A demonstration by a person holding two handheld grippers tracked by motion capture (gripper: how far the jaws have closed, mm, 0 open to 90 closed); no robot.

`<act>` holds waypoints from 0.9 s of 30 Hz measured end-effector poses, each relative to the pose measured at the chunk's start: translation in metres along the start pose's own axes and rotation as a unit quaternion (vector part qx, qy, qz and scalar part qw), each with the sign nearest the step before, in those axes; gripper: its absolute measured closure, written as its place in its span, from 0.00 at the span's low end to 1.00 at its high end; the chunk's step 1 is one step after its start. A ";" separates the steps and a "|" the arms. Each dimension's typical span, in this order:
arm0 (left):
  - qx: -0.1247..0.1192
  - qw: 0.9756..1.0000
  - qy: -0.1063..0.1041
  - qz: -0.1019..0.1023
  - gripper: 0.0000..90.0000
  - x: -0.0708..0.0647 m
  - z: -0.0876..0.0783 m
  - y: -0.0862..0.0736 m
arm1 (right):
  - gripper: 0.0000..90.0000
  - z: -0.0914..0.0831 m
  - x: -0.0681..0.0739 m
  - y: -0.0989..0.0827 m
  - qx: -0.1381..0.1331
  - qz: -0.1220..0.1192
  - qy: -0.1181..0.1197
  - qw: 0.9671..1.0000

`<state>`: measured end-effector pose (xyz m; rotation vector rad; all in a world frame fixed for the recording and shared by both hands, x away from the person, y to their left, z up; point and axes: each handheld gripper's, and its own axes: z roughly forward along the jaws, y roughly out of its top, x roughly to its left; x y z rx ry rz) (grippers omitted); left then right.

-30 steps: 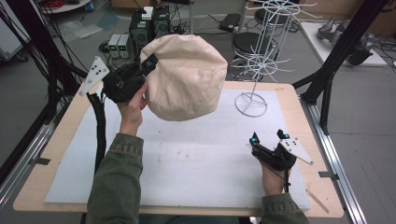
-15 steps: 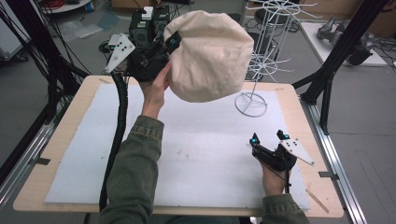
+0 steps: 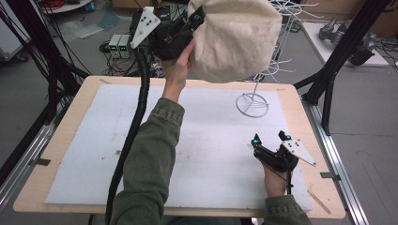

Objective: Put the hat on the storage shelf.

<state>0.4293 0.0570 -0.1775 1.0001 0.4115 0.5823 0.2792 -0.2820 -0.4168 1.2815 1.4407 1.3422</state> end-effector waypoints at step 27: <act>0.030 0.994 0.073 -0.076 0.84 0.003 0.080 -0.079 | 0.07 0.003 -0.002 -0.001 0.007 0.006 0.009 1.000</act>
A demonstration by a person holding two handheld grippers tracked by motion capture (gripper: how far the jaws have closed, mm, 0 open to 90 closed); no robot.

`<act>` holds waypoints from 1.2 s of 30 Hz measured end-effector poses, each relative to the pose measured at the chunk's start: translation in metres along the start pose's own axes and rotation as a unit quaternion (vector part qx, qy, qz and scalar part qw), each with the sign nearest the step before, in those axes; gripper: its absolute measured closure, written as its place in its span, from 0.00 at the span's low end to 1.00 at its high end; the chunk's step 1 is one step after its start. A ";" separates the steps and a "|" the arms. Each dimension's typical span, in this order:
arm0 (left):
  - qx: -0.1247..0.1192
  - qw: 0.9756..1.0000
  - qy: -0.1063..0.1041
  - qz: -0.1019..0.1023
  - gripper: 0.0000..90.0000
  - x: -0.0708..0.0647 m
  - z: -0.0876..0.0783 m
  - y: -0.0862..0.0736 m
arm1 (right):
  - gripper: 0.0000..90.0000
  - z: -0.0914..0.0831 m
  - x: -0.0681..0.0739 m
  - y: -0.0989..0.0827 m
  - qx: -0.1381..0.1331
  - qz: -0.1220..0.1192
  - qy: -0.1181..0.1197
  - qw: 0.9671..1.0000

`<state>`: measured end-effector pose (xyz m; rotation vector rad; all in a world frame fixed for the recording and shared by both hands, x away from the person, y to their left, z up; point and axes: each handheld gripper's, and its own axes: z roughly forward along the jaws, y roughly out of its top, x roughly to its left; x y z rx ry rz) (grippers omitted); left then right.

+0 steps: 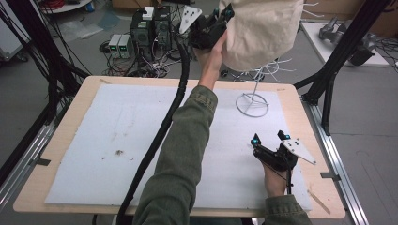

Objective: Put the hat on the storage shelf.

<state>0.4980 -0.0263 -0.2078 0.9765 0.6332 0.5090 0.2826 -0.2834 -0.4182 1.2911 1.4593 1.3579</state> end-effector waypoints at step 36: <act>0.043 0.999 0.019 -0.015 0.65 0.015 -0.020 -0.034 | 0.07 -0.001 0.000 0.000 0.002 0.005 -0.001 1.000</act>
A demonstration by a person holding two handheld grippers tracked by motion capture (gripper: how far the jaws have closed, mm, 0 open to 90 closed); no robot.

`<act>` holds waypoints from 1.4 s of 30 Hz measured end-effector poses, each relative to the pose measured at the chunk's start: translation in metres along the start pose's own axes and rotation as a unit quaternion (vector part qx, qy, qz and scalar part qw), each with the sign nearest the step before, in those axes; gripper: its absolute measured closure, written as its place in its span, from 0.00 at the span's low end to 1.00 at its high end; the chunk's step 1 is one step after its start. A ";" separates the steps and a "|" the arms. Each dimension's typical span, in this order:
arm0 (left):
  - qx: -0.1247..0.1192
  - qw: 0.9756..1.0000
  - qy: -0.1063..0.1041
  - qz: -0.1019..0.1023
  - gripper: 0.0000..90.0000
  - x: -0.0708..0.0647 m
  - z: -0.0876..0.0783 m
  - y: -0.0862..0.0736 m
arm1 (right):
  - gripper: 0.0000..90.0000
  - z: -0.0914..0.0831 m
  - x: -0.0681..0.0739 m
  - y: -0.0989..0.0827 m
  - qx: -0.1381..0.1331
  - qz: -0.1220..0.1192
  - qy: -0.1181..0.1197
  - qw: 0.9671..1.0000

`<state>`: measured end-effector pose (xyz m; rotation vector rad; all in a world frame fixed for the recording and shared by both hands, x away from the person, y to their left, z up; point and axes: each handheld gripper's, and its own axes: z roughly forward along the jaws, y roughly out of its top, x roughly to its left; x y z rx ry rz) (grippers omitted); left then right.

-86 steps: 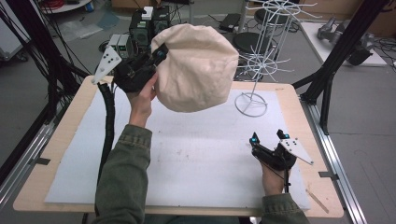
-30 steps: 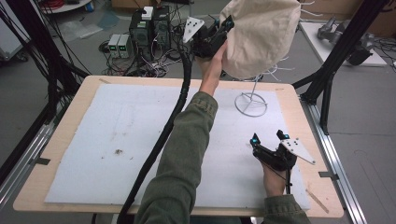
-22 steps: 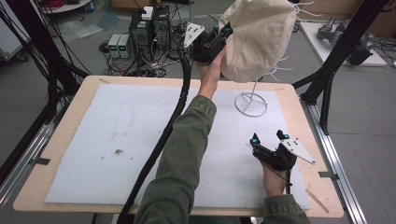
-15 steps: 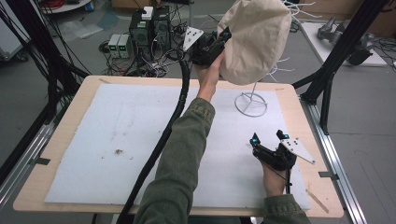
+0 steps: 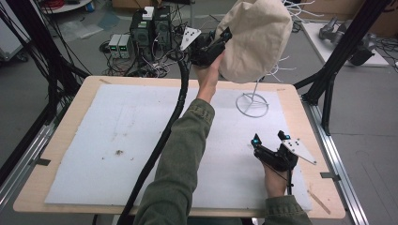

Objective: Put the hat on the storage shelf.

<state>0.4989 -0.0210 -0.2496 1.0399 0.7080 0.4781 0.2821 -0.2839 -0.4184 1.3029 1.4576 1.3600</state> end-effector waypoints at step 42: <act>-0.006 0.996 0.025 0.086 0.36 0.007 -0.061 0.031 | 0.07 -0.001 0.001 0.000 0.000 0.000 0.000 1.000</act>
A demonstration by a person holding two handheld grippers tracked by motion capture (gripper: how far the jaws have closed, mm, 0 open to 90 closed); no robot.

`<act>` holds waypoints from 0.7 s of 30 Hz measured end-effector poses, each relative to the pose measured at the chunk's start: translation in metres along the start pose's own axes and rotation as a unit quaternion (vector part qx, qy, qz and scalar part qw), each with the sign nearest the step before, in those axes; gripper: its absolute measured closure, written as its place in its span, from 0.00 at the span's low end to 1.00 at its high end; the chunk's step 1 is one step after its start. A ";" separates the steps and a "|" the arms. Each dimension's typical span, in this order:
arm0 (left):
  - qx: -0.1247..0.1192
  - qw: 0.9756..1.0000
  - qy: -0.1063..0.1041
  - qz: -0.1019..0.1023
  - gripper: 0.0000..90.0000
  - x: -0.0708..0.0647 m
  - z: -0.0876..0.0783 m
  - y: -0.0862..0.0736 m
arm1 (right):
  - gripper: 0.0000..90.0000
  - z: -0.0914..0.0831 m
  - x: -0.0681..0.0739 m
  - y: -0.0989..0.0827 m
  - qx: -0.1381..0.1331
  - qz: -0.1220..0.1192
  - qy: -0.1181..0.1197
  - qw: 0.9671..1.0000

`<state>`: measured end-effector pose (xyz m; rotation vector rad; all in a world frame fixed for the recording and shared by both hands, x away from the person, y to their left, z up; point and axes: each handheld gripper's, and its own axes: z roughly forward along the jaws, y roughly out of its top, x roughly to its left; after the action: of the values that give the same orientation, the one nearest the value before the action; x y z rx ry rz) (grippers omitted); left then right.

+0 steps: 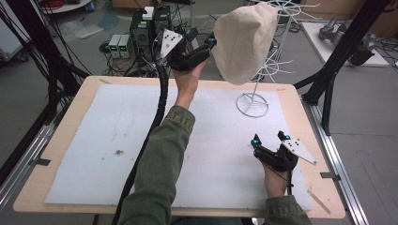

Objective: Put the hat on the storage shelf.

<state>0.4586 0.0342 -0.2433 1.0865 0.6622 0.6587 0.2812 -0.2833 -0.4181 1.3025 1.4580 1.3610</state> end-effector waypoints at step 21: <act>0.033 0.998 0.014 0.052 0.31 0.010 -0.083 0.005 | 0.07 0.000 0.001 0.000 0.002 0.001 0.002 1.000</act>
<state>0.4012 0.0910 -0.2670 1.1815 0.6585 0.7473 0.2810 -0.2821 -0.4181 1.3054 1.4639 1.3627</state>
